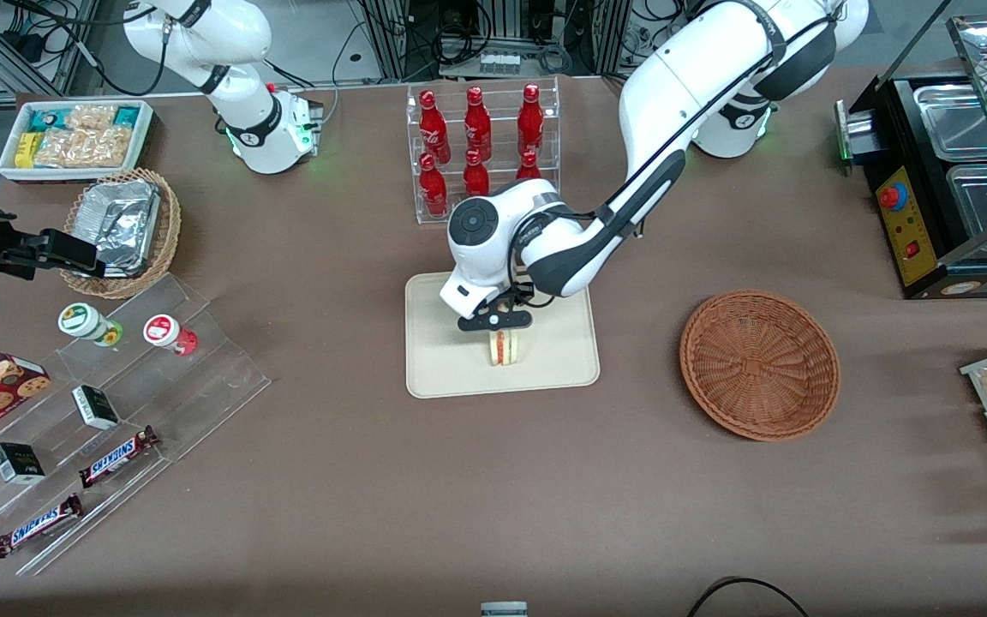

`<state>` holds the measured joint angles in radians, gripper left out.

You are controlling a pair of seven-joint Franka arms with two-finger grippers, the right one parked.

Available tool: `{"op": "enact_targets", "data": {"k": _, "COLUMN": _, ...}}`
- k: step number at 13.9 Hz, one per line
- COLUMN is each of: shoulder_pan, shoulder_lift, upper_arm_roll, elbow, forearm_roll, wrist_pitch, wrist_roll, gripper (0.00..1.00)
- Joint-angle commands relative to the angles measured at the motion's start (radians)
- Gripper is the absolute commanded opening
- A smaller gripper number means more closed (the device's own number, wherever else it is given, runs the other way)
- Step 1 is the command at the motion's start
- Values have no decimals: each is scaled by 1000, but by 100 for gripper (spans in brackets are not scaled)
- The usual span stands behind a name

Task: Place sandwich from basket to tray
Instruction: 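Lower the sandwich onto the tray and open the left gripper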

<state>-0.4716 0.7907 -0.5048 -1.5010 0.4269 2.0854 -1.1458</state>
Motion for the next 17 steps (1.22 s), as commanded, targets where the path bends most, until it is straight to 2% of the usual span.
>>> {"op": "enact_targets", "data": {"k": 1, "shoulder_pan": -15, "shoulder_lift": 18, "upper_arm_roll": 5, "elbow": 36, "forearm_roll": 23, "wrist_pitch": -7, "wrist_roll": -20, "gripper": 100}}
{"op": "enact_targets", "data": {"k": 5, "shoulder_pan": -6, "shoulder_lift": -17, "upper_arm_roll": 3, "elbow": 57, "forearm_roll": 18, "wrist_pitch": -22, "wrist_roll": -26, "gripper": 100}}
{"op": "enact_targets", "data": {"k": 9, "shoulder_pan": 2, "shoulder_lift": -96, "upper_arm_roll": 0, "elbow": 137, "forearm_roll": 9, "wrist_pitch": -174, "wrist_roll": -57, "gripper": 100}}
{"op": "enact_targets", "data": {"k": 11, "shoulder_pan": 19, "shoulder_lift": -138, "upper_arm_roll": 2, "elbow": 169, "forearm_roll": -28, "wrist_pitch": -229, "wrist_roll": -54, "gripper": 100}}
{"op": "enact_targets", "data": {"k": 14, "shoulder_pan": 102, "shoulder_lift": -240, "upper_arm_roll": 0, "elbow": 168, "forearm_roll": -121, "wrist_pitch": -263, "wrist_roll": -39, "gripper": 100}}
{"op": "enact_targets", "data": {"k": 16, "shoulder_pan": 122, "shoulder_lift": -298, "upper_arm_roll": 3, "elbow": 168, "forearm_roll": -135, "wrist_pitch": -330, "wrist_roll": -32, "gripper": 100}}
{"op": "enact_targets", "data": {"k": 17, "shoulder_pan": 167, "shoulder_lift": -323, "upper_arm_roll": -1, "elbow": 166, "forearm_roll": -145, "wrist_pitch": -364, "wrist_roll": 0, "gripper": 100}}
